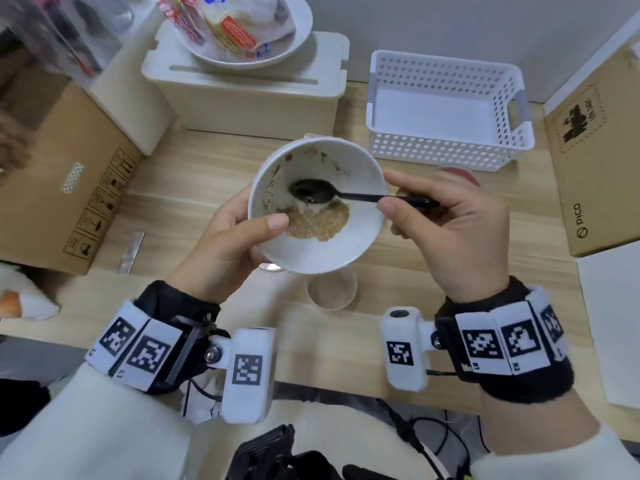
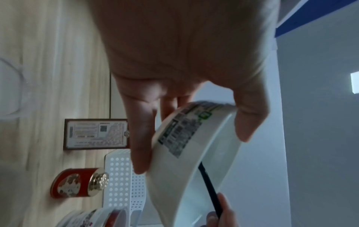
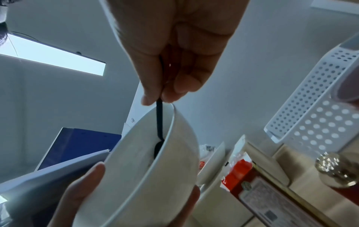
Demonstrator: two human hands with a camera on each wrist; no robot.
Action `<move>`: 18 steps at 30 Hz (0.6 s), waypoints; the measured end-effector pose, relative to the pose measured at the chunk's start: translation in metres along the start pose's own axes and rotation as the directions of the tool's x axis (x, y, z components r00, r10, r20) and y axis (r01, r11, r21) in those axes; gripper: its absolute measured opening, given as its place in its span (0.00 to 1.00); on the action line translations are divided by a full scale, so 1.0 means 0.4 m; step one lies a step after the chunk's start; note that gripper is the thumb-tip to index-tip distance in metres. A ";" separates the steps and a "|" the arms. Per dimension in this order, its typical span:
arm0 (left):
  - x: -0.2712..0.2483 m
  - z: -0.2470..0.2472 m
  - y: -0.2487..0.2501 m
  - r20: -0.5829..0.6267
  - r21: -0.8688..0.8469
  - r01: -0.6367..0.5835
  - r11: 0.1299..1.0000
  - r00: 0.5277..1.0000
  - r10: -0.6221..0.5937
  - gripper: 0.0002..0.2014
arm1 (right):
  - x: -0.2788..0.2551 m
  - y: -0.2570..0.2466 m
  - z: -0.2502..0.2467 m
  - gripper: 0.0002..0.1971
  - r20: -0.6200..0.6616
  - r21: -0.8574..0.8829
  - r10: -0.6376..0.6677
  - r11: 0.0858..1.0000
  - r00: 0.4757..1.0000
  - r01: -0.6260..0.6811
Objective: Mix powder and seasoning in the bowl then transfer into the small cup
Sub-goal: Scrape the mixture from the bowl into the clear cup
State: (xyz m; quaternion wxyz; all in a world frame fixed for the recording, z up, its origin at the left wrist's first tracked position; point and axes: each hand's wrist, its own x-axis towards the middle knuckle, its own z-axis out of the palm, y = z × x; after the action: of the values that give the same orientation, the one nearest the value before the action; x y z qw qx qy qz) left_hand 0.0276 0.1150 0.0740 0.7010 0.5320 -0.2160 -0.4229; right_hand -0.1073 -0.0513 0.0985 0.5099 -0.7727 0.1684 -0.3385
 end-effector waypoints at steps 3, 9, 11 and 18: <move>0.008 0.010 0.000 -0.021 -0.036 0.063 0.997 0.998 -0.064 0.23 | 0.007 -0.013 -0.015 0.13 -0.035 -0.022 -0.092 0.996 0.995 0.091; 0.013 0.022 -0.001 -0.013 -0.074 0.117 0.990 0.993 -0.119 0.24 | 0.017 -0.005 -0.003 0.08 -0.005 -0.242 -0.350 0.909 0.937 0.338; 0.017 0.024 0.000 -0.007 -0.078 0.105 0.991 0.994 -0.106 0.24 | 0.008 0.003 0.008 0.06 0.110 -0.229 -0.335 0.908 0.936 0.352; 0.023 0.020 0.004 -0.023 -0.068 0.075 0.995 0.997 -0.077 0.26 | 0.028 0.003 0.004 0.05 0.085 -0.257 -0.336 0.902 0.938 0.346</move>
State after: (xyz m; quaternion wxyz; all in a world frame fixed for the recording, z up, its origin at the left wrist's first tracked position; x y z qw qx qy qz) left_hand 0.0269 0.1031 0.0767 0.7048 0.5213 -0.1722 -0.4493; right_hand -0.0980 -0.0575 0.1010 0.3367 -0.8584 0.0650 -0.3815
